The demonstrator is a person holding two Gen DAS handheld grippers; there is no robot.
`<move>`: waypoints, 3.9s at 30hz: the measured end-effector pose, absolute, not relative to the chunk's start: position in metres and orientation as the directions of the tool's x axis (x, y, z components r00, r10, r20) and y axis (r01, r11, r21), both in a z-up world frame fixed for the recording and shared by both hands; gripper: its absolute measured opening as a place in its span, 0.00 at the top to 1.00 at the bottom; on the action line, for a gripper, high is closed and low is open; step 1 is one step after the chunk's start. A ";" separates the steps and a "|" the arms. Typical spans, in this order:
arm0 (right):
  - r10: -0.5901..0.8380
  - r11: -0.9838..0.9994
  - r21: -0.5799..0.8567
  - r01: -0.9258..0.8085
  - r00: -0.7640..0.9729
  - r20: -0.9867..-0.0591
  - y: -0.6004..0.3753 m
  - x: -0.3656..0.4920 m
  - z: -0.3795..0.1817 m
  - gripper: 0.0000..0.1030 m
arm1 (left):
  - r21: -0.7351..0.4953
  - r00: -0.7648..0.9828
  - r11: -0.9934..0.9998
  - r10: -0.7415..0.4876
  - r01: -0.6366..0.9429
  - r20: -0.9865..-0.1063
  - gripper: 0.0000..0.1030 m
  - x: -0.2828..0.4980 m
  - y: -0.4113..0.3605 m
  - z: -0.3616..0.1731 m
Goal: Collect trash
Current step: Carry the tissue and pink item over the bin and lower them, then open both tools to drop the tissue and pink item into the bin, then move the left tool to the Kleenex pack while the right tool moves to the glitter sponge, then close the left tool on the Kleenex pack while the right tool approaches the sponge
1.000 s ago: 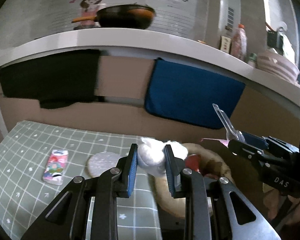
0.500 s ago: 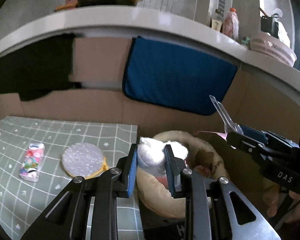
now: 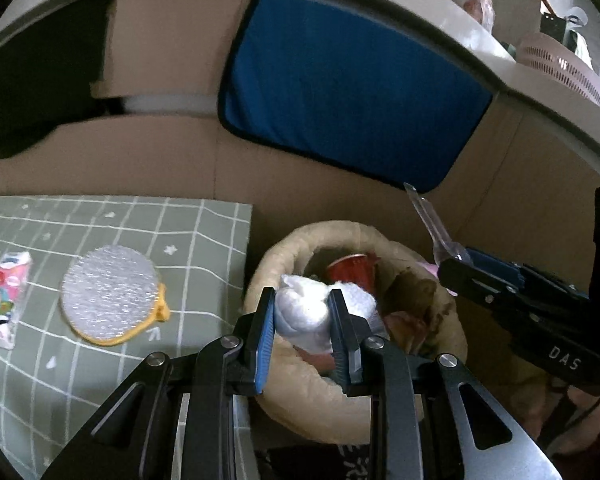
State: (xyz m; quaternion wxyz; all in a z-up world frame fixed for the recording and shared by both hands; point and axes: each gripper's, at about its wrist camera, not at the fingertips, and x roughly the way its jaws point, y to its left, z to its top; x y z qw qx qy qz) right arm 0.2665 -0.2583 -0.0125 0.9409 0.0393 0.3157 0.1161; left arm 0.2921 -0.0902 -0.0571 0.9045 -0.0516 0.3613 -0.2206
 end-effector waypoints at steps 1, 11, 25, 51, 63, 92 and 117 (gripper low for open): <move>0.242 0.970 0.153 -0.188 0.770 -0.590 -0.260 0.269 -0.016 0.59 | -0.255 0.636 0.895 -0.440 0.366 -0.634 0.74 0.294 -0.092 -0.059; 0.243 0.969 0.186 -0.160 0.739 -0.628 -0.266 0.286 -0.037 0.58 | -0.357 0.558 0.846 -0.530 0.396 -0.638 0.67 0.309 -0.094 -0.074; 0.145 0.989 0.124 -0.086 0.768 -0.623 -0.262 0.280 -0.032 0.49 | -0.422 0.645 0.846 -0.525 0.325 -0.556 0.53 0.299 -0.047 -0.048; 0.286 0.943 0.040 -0.331 0.741 -0.607 -0.134 0.285 -0.007 0.50 | -0.264 0.846 0.961 -0.075 -0.080 -0.529 0.54 0.244 0.118 -0.030; 0.324 0.928 0.089 -0.362 0.662 -0.676 -0.086 0.324 -0.039 0.50 | -0.247 0.786 0.955 -0.024 -0.165 -0.617 0.54 0.261 0.167 -0.067; 0.429 0.893 0.262 -0.365 0.518 -0.740 -0.062 0.399 -0.099 0.57 | -0.318 0.738 0.935 -0.102 -0.157 -0.667 0.54 0.281 0.220 -0.095; 0.583 0.737 0.224 -0.638 0.432 -0.688 0.010 0.332 -0.047 0.88 | -0.334 0.745 0.923 -0.085 -0.192 -0.662 0.54 0.257 0.248 -0.096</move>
